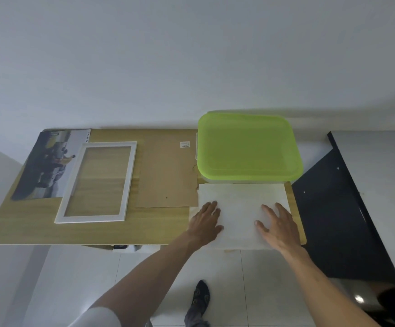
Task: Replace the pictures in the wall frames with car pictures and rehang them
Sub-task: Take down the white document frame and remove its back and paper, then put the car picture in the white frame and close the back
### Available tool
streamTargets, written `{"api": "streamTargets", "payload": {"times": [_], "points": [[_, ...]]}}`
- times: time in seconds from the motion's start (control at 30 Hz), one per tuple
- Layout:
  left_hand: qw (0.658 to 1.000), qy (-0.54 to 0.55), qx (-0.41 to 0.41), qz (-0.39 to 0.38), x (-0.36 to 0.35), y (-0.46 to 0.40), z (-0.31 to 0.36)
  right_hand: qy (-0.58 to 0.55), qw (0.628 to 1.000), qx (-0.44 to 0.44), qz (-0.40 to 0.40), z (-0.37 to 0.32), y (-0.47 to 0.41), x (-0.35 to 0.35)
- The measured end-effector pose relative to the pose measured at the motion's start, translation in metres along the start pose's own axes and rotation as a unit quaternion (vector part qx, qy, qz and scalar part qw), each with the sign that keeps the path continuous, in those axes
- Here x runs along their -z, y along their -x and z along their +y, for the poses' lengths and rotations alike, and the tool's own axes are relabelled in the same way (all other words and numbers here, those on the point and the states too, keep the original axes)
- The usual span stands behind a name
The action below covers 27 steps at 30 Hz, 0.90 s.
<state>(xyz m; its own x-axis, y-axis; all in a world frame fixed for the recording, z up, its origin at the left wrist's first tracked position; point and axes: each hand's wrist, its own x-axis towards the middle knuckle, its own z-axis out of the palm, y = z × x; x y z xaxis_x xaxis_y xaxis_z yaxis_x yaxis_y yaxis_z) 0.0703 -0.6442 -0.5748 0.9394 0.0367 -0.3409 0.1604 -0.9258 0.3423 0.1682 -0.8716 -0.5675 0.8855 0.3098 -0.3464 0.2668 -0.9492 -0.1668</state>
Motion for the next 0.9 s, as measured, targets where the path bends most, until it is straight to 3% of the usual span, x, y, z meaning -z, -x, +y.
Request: {"api": "streamTargets", "payload": {"times": [0.23, 0.4, 0.63, 0.9], "points": [[0.998, 0.006, -0.031, 0.058, 0.000, 0.002, -0.007, 0.007, 1.000, 0.002, -0.004, -0.012, -0.001, 0.005], [0.992, 0.032, 0.007, 0.122, 0.020, 0.011, -0.035, -0.018, 0.999, 0.047, 0.013, -0.050, 0.001, 0.013], [0.980, 0.066, 0.099, 0.161, 0.059, 0.041, -0.114, -0.051, 0.991, 0.124, -0.002, -0.155, -0.003, 0.014], [0.962, 0.083, 0.171, 0.197, 0.110, 0.092, -0.253, -0.060, 0.974, 0.220, -0.018, -0.320, -0.013, 0.002]]}}
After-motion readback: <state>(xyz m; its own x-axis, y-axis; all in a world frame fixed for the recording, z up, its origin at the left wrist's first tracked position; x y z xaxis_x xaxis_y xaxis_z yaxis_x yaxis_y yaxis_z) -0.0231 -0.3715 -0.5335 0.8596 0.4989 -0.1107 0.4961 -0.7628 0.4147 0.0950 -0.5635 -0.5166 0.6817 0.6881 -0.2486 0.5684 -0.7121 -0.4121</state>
